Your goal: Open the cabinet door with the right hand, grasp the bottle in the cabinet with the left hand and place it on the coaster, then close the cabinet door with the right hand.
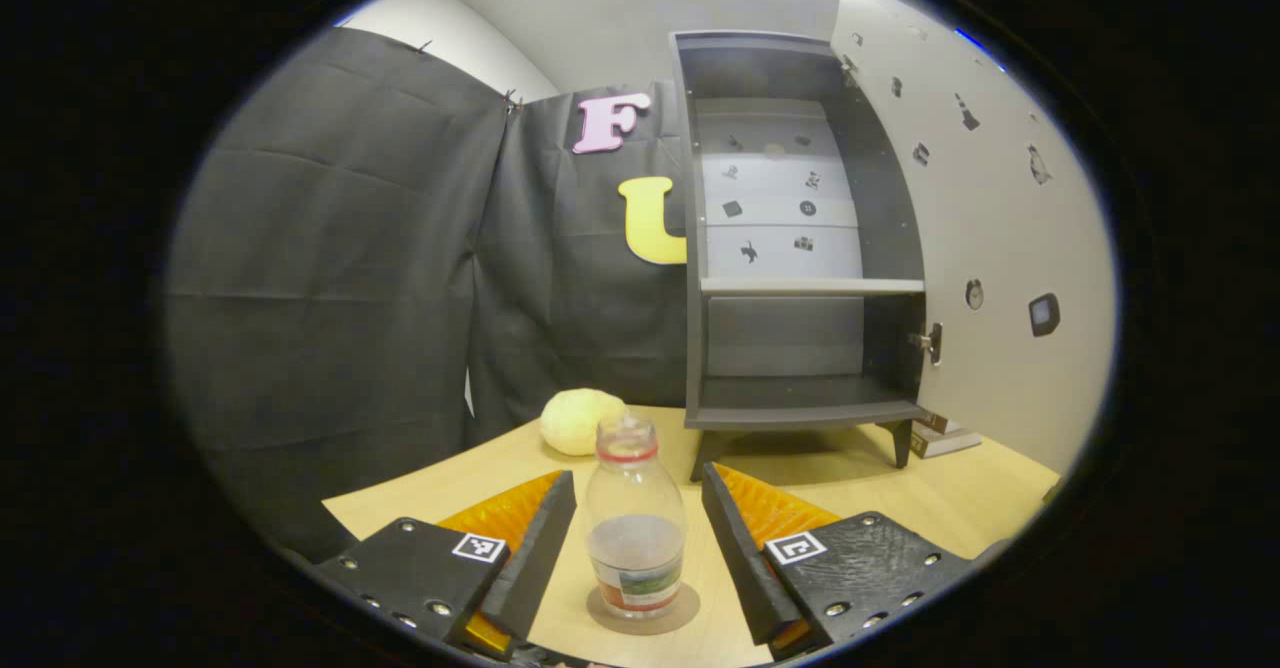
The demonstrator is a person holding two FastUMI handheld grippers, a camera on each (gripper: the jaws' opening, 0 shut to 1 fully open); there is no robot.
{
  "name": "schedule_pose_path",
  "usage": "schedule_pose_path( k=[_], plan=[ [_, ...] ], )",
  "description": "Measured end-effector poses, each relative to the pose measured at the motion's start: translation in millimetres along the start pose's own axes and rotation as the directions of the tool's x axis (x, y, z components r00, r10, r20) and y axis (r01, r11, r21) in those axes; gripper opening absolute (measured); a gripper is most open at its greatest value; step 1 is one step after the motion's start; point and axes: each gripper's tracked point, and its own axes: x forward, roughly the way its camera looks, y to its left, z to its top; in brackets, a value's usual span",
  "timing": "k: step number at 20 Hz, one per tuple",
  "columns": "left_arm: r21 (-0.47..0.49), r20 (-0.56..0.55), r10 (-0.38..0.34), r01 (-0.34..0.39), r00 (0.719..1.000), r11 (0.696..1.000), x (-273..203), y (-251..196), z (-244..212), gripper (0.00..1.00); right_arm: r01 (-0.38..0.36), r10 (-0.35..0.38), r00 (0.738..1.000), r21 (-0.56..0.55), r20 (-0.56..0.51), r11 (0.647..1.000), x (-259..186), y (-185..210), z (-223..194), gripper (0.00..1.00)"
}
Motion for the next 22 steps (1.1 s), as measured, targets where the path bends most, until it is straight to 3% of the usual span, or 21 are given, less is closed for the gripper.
schedule_pose_path(
  k=[1, 11, 14, 22],
  plan=[
    [0.008, 0.01, -0.005, 0.004, 1.0, 1.0, -3.8, -0.4, 11.2, 0.77, -0.004, 0.004, 1.0, 0.014, 0.01, 1.0, -1.0, -0.8, 3.4, 0.94],
    [0.011, 0.023, -0.03, 0.03, 0.999, 0.999, -68.0, -9.5, 103.8, 0.79, -0.049, 0.034, 0.995, 0.164, 0.097, 0.985, -5.8, -15.8, 57.6, 0.98],
    [-0.013, 0.009, -0.073, 0.074, 0.997, 0.997, -79.9, -16.2, 120.1, 0.77, -0.058, 0.041, 0.992, 0.143, 0.12, 0.988, -9.6, -12.0, 80.6, 0.98],
    [0.038, 0.024, -0.146, 0.145, 0.989, 0.989, -77.1, -8.4, 163.8, 0.77, -0.077, 0.067, 0.989, 0.071, 0.132, 0.995, -29.8, 24.9, 107.9, 0.98]
  ],
)
